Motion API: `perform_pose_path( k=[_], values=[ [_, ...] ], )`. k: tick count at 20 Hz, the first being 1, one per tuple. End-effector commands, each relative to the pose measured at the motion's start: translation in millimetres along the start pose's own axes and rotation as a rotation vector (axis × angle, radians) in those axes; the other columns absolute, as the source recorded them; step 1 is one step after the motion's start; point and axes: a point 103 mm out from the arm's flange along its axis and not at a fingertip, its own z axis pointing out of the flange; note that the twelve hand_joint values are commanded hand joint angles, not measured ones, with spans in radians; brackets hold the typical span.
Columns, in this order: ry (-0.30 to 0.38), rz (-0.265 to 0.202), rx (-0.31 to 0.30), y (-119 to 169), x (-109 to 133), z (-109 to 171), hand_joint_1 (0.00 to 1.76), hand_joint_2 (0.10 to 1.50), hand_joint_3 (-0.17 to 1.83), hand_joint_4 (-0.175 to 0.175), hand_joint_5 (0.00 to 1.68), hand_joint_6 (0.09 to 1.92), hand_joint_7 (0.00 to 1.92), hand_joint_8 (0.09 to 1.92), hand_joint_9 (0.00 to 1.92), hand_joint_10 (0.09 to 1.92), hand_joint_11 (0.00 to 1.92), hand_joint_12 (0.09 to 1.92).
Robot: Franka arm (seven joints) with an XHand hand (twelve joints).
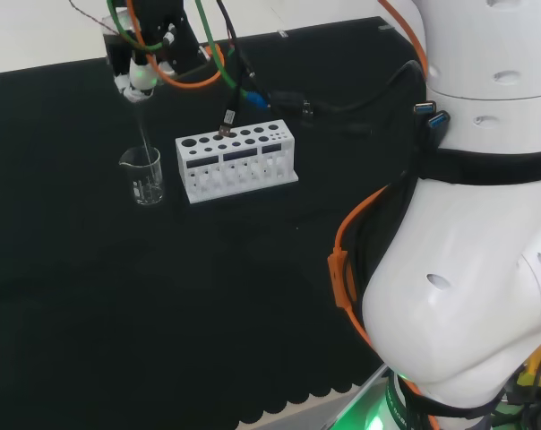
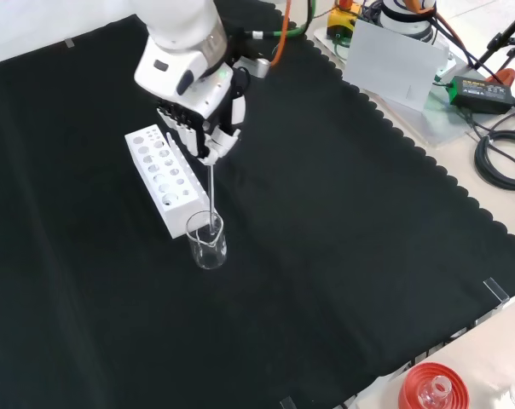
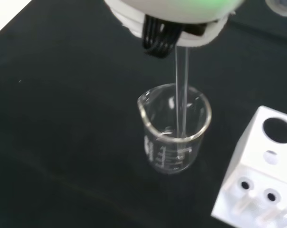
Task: Stir in the beaker to the left of the white test tube rack with the glass rod.
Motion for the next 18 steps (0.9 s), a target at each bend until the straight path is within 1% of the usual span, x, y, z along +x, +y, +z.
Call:
perform_pose_path(
  k=[1, 3, 4, 7, 9, 12, 16, 18],
  values=[
    [0.002, -0.010, -0.002, 0.0, 23.6, 2.2, 1.33, 0.71, 0.56, -0.175, 1.20, 0.52, 1.39, 0.65, 1.77, 0.30, 1.56, 0.64],
    [0.001, -0.009, -0.005, 2.0, 27.9, 3.3, 1.33, 0.71, 0.56, -0.175, 1.20, 0.52, 1.39, 0.65, 1.77, 0.30, 1.56, 0.64],
    [0.015, -0.009, -0.015, -1.1, 22.1, 4.3, 1.33, 0.71, 0.56, -0.175, 1.20, 0.52, 1.39, 0.65, 1.77, 0.30, 1.56, 0.64],
    [0.011, -0.012, -0.013, -1.2, 19.6, 4.3, 1.33, 0.71, 0.56, -0.175, 1.20, 0.52, 1.39, 0.65, 1.77, 0.30, 1.56, 0.64],
    [0.000, -0.013, -0.001, 5.8, 23.7, 0.3, 1.33, 0.71, 0.56, -0.175, 1.20, 0.52, 1.39, 0.65, 1.77, 0.30, 1.56, 0.64],
    [-0.009, -0.024, -0.011, 17.6, 27.6, -8.8, 1.33, 0.71, 0.56, -0.175, 1.20, 0.51, 1.39, 0.65, 1.77, 0.30, 1.56, 0.64],
    [0.001, -0.036, -0.032, 22.4, 23.0, -14.8, 1.33, 0.71, 0.56, -0.175, 1.20, 0.51, 1.39, 0.65, 1.77, 0.30, 1.56, 0.64],
    [0.004, -0.046, -0.029, 22.4, 20.1, -14.8, 1.33, 0.71, 0.56, -0.175, 1.20, 0.51, 1.39, 0.65, 1.77, 0.30, 1.56, 0.64]
  ],
)
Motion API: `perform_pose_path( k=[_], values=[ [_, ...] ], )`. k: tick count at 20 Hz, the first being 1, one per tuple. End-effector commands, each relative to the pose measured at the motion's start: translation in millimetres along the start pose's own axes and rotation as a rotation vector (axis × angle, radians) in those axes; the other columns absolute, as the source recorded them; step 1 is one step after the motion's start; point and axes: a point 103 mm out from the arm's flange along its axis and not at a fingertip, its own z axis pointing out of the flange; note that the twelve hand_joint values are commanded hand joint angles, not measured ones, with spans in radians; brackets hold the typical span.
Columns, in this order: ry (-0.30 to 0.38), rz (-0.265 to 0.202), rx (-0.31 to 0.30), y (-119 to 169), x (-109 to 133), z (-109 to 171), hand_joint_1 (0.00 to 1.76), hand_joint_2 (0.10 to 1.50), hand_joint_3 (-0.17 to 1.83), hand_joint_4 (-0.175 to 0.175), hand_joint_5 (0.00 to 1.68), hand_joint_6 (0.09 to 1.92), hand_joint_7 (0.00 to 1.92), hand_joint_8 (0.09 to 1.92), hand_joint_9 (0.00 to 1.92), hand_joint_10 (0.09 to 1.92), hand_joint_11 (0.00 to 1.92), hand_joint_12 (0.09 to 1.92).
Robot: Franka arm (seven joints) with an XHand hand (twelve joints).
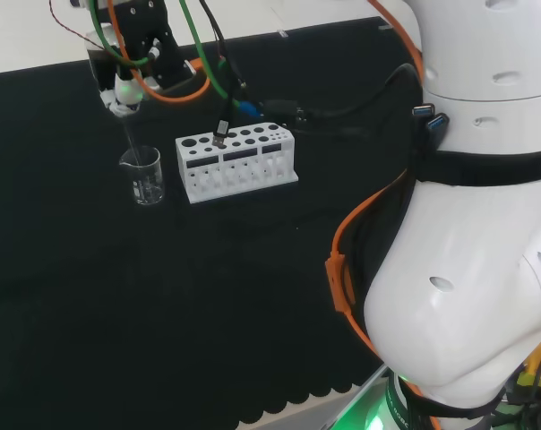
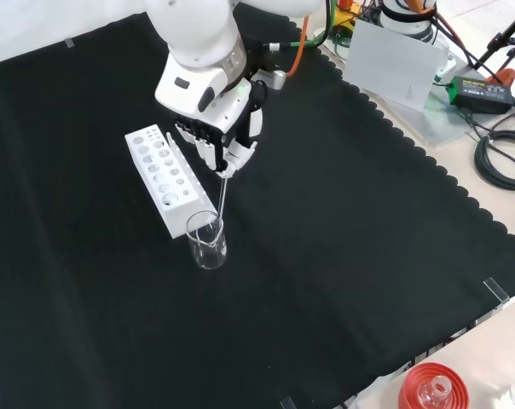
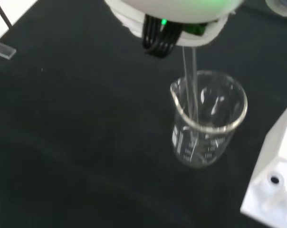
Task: Stir in the beaker to the left of the white test tube rack with the glass rod.
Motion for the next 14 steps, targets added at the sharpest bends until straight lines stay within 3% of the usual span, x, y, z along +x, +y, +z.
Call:
perform_pose_path(
  k=[1, 11, 14],
  values=[
    [0.006, -0.030, -0.030, 17.0, -3.9, -19.1, 1.33, 0.71, 0.56, -0.175, 1.20, 0.51, 1.39, 0.65, 1.77, 0.30, 1.56, 0.64],
    [-0.007, -0.031, -0.035, 12.6, -2.7, -19.4, 1.33, 0.71, 0.56, -0.175, 1.20, 0.51, 1.39, 0.65, 1.77, 0.30, 1.56, 0.64],
    [-0.019, -0.001, -0.017, 9.4, -7.9, -17.7, 1.33, 0.71, 0.56, -0.175, 1.20, 0.51, 1.39, 0.66, 1.77, 0.30, 1.56, 0.64]
  ],
)
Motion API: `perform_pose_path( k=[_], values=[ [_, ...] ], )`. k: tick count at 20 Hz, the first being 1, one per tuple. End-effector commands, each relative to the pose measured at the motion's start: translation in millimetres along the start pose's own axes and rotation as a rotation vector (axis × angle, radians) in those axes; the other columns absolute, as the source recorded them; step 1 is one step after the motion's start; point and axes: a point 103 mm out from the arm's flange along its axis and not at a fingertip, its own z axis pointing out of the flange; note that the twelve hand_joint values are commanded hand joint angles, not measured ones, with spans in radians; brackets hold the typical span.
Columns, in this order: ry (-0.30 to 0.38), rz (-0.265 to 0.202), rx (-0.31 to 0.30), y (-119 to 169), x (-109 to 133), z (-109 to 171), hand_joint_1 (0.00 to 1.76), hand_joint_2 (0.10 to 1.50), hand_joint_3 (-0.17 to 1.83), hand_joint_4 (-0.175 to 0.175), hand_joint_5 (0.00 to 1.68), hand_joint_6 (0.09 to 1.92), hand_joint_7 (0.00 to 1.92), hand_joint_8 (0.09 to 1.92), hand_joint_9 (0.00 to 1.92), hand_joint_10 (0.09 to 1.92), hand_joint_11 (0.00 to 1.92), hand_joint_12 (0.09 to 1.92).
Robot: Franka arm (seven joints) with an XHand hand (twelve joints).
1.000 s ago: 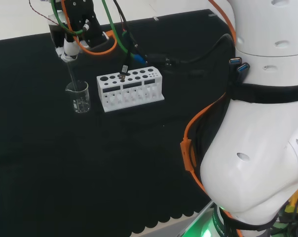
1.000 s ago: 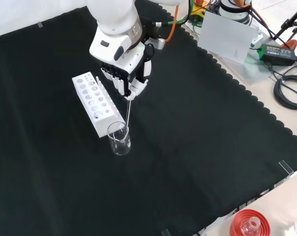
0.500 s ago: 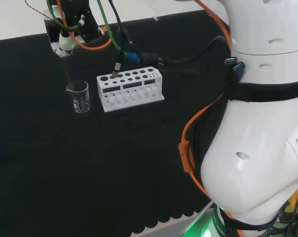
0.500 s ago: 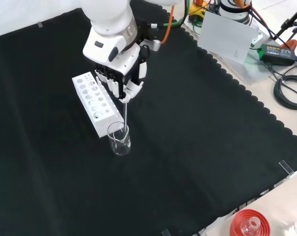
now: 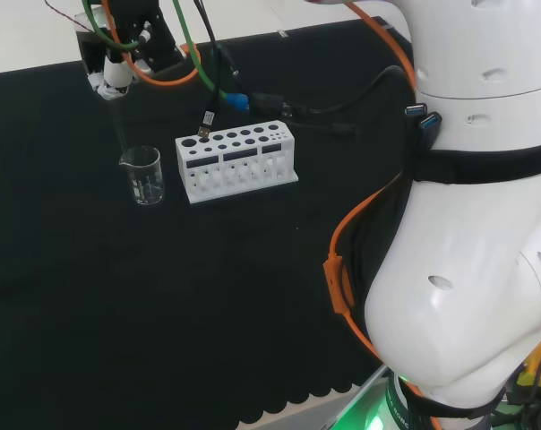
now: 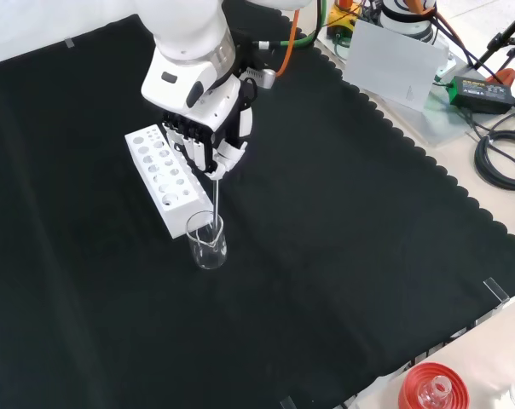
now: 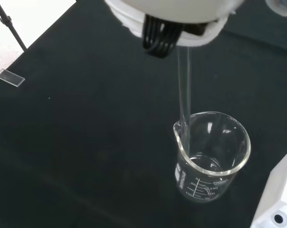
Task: Stir in the beaker to the left of the white test tube rack with the glass rod.
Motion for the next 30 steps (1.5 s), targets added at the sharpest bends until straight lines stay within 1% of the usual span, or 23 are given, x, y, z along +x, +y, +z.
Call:
perform_pose_path(
  k=[1, 4, 6, 12, 18, 22, 23, 24, 25, 30],
  values=[
    [-0.018, 0.040, 0.019, -5.3, -6.6, 1.2, 1.33, 0.71, 0.56, -0.175, 1.20, 0.51, 1.39, 0.66, 1.77, 0.30, 1.56, 0.64],
    [-0.022, 0.056, 0.023, -9.2, -10.6, 1.7, 1.33, 0.71, 0.56, -0.175, 1.20, 0.51, 1.39, 0.65, 1.77, 0.30, 1.56, 0.64],
    [-0.014, 0.062, 0.023, -13.9, -17.6, 3.0, 1.33, 0.71, 0.56, -0.175, 1.20, 0.51, 1.39, 0.65, 1.77, 0.30, 1.56, 0.64],
    [-0.023, 0.068, 0.031, -18.0, -10.6, 3.4, 1.33, 0.71, 0.56, -0.175, 1.20, 0.51, 1.39, 0.65, 1.77, 0.30, 1.56, 0.64],
    [-0.019, 0.053, 0.044, -23.4, 8.4, 4.9, 1.33, 0.71, 0.56, -0.175, 1.20, 0.51, 1.39, 0.66, 1.77, 0.30, 1.56, 0.64],
    [-0.020, 0.048, 0.035, -29.7, 19.3, 5.7, 1.33, 0.70, 0.56, -0.175, 1.20, 0.51, 1.39, 0.65, 1.77, 0.30, 1.56, 0.64],
    [-0.018, 0.047, 0.031, -31.0, 20.7, 5.3, 1.33, 0.70, 0.56, -0.175, 1.20, 0.51, 1.39, 0.65, 1.77, 0.30, 1.56, 0.64],
    [0.003, 0.040, 0.015, -34.8, 14.8, 6.8, 1.33, 0.70, 0.56, -0.175, 1.20, 0.51, 1.39, 0.66, 1.77, 0.30, 1.56, 0.64],
    [0.002, 0.038, 0.013, -35.2, 14.7, 6.8, 1.33, 0.70, 0.56, -0.175, 1.20, 0.51, 1.39, 0.66, 1.77, 0.30, 1.56, 0.64],
    [-0.013, 0.023, 0.011, -28.1, 29.4, 1.4, 1.33, 0.70, 0.56, -0.175, 1.20, 0.51, 1.39, 0.66, 1.77, 0.30, 1.56, 0.64]
  ],
)
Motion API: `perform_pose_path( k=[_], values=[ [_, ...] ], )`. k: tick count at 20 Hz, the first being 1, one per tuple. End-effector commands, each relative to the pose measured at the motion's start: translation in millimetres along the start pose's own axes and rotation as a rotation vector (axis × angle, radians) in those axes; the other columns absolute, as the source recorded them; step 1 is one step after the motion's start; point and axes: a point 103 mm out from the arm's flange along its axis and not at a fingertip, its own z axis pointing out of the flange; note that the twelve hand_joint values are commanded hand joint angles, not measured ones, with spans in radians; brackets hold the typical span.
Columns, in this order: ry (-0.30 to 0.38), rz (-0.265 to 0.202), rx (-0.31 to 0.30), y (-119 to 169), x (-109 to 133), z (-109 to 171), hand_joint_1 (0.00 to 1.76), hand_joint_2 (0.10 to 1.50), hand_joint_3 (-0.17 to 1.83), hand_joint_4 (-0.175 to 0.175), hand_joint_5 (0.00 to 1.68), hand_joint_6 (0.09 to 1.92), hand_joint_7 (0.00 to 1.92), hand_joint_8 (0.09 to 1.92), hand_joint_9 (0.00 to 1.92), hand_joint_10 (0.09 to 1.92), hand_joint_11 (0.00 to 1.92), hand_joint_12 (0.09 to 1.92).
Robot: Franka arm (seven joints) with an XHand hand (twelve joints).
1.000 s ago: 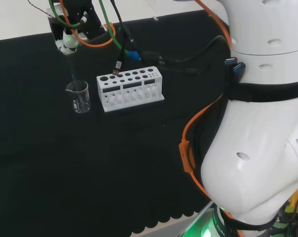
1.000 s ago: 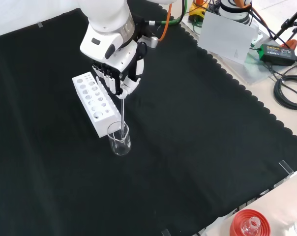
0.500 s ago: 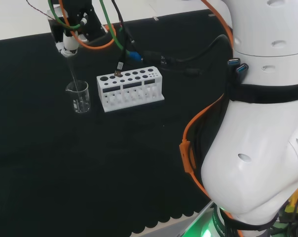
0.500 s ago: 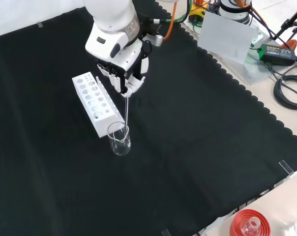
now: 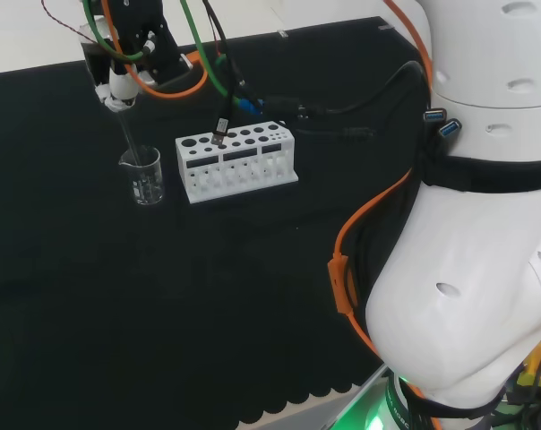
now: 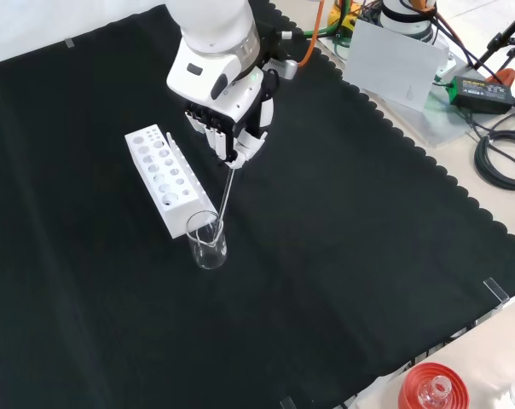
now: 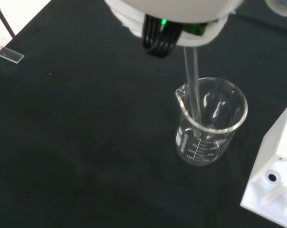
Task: Stir in the beaker to the left of the white test tube rack with the glass rod.
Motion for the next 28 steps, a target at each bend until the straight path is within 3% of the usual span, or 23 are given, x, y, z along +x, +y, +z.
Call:
perform_pose_path(
  k=[1, 12, 16, 23, 28],
  values=[
    [0.020, -0.020, -0.033, 1.2, 5.9, -7.0, 1.33, 0.70, 0.56, -0.175, 1.20, 0.51, 1.39, 0.66, 1.77, 0.30, 1.56, 0.64],
    [0.023, -0.015, -0.012, 9.2, 1.6, -7.3, 1.33, 0.70, 0.56, -0.175, 1.20, 0.52, 1.39, 0.66, 1.77, 0.30, 1.56, 0.64],
    [0.016, -0.020, 0.013, 28.5, 7.3, -9.0, 1.33, 0.70, 0.56, -0.175, 1.20, 0.52, 1.39, 0.66, 1.77, 0.30, 1.56, 0.64],
    [0.014, -0.030, 0.030, 31.8, 9.3, 10.4, 1.33, 0.70, 0.56, -0.175, 1.20, 0.52, 1.39, 0.66, 1.77, 0.30, 1.56, 0.65],
    [0.047, -0.059, 0.006, 32.3, 2.5, 12.5, 1.33, 0.70, 0.56, -0.175, 1.20, 0.52, 1.39, 0.66, 1.76, 0.30, 1.56, 0.65]
  ],
)
